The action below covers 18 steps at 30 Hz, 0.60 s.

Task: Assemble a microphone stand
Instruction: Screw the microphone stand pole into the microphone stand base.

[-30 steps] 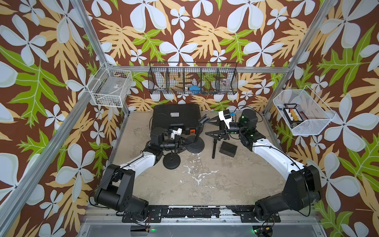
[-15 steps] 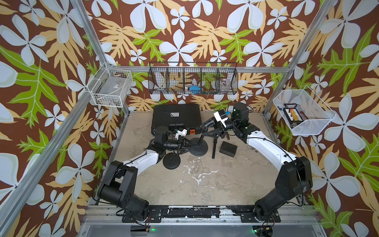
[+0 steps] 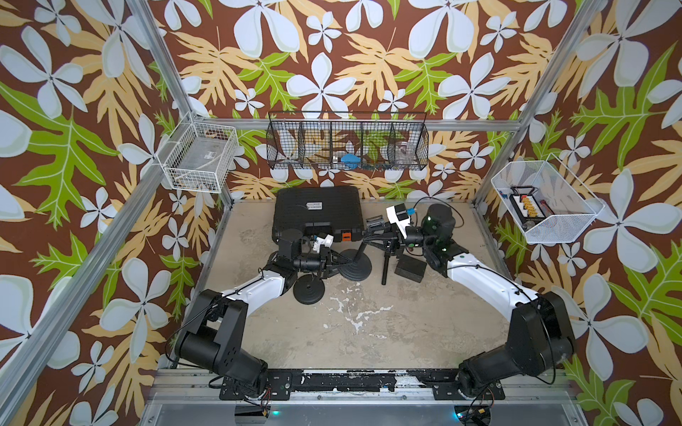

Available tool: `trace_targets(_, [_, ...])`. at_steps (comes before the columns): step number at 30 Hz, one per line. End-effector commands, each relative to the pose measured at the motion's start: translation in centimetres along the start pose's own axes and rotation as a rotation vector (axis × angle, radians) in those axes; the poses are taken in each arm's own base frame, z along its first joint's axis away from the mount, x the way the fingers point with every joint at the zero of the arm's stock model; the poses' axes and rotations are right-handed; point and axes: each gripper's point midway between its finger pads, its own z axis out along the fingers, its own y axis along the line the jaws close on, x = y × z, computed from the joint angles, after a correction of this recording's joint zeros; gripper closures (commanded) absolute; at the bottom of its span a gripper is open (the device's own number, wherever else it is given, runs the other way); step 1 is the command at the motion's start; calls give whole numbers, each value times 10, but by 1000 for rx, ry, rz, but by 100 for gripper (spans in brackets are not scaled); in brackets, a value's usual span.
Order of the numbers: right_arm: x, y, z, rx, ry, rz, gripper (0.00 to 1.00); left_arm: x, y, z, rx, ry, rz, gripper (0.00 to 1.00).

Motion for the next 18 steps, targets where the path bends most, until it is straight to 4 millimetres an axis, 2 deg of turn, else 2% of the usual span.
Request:
trace_targets(1, [-22, -53, -16, 584, -151, 65, 100, -2, -41, -3, 117, -13, 120, 100])
trace_targets(3, [-11, -56, -23, 895, -97, 54, 100, -4, -45, -4, 126, -29, 123, 100])
trace_targets(5, [-10, -49, -31, 1104, -79, 13, 100, -6, -46, -4, 124, -46, 129, 100])
trace_targets(8, [-11, -38, -32, 1224, -63, -27, 100, -8, -45, -5, 119, -54, 123, 100])
trace_targets(10, [-12, -36, -26, 1189, -59, -20, 96, -9, -44, -6, 118, -61, 116, 100])
trace_targets(11, [-13, -33, -22, 1155, -55, -22, 86, -10, -45, -6, 119, -65, 116, 100])
trace_targets(13, [-18, -28, -8, 1031, -33, -17, 42, -14, -44, -10, 119, -78, 113, 100])
trace_targets(15, [-26, -21, 0, 908, -19, -20, 17, -17, -45, -13, 121, -88, 116, 100])
trace_targets(16, [-31, -17, 3, 834, -24, -10, 12, -19, -44, -14, 121, -94, 114, 100])
trace_targets(18, [-37, -6, 6, 662, -34, 3, 9, -23, -42, -16, 119, -97, 111, 100])
